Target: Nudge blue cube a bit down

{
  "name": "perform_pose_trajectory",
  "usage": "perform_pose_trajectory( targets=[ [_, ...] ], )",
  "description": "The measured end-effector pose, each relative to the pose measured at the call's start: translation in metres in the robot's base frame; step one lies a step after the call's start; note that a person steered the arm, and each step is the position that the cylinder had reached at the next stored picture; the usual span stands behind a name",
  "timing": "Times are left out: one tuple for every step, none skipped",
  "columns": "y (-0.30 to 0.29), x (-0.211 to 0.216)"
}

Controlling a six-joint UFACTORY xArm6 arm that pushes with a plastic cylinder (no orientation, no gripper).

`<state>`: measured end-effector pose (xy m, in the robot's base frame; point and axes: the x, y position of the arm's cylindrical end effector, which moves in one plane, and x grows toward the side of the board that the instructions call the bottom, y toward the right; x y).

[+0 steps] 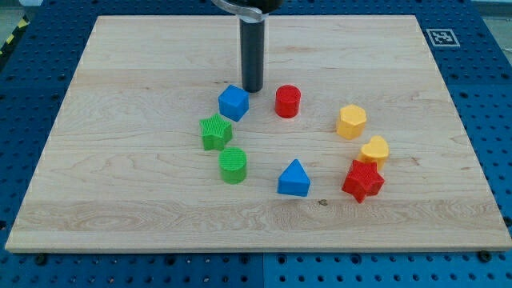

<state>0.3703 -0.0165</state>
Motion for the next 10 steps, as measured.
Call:
perform_pose_trajectory(
  targets=[
    [-0.001, -0.001],
    [-0.001, -0.001],
    [-0.001, -0.001],
    [-0.001, -0.001],
    [-0.004, -0.001],
    [-0.047, -0.002],
    [-0.06, -0.002],
    [-0.06, 0.002],
    [-0.05, 0.017],
    [-0.046, 0.019]
  ],
)
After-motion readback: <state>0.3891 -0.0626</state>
